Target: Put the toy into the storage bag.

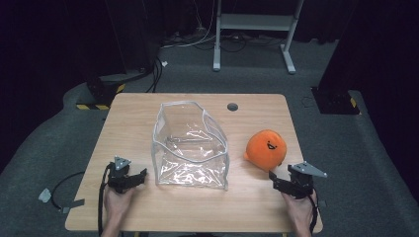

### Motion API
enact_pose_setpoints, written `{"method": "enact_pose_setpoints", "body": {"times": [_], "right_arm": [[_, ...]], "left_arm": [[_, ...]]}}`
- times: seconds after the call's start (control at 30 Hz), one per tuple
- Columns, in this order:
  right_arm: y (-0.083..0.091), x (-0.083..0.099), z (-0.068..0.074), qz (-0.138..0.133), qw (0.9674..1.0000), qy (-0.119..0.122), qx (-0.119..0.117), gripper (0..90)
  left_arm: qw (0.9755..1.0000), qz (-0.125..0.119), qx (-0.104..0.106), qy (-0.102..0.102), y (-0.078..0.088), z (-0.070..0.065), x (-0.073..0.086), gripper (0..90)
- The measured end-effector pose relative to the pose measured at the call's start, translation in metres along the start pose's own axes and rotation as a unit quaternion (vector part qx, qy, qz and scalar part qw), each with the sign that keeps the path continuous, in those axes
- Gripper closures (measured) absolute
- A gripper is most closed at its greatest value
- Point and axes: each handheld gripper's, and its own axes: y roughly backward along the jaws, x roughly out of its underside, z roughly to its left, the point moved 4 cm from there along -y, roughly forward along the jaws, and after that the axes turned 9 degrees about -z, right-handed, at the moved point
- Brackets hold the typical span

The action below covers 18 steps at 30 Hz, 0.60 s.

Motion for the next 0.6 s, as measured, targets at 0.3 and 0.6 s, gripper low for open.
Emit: {"method": "enact_pose_setpoints", "body": {"times": [0.3,0.6], "right_arm": [[-0.003,-0.029,-0.009,-0.009,1.0,0.0,-0.003,17.5],[-0.009,-0.057,-0.012,-0.018,0.9997,0.01,-0.013,17.1]], "left_arm": [[1.0,-0.003,-0.001,0.003,-0.001,-0.001,0.0,20.8],[1.0,-0.003,-0.004,0.002,-0.001,-0.001,0.0,20.9]]}}
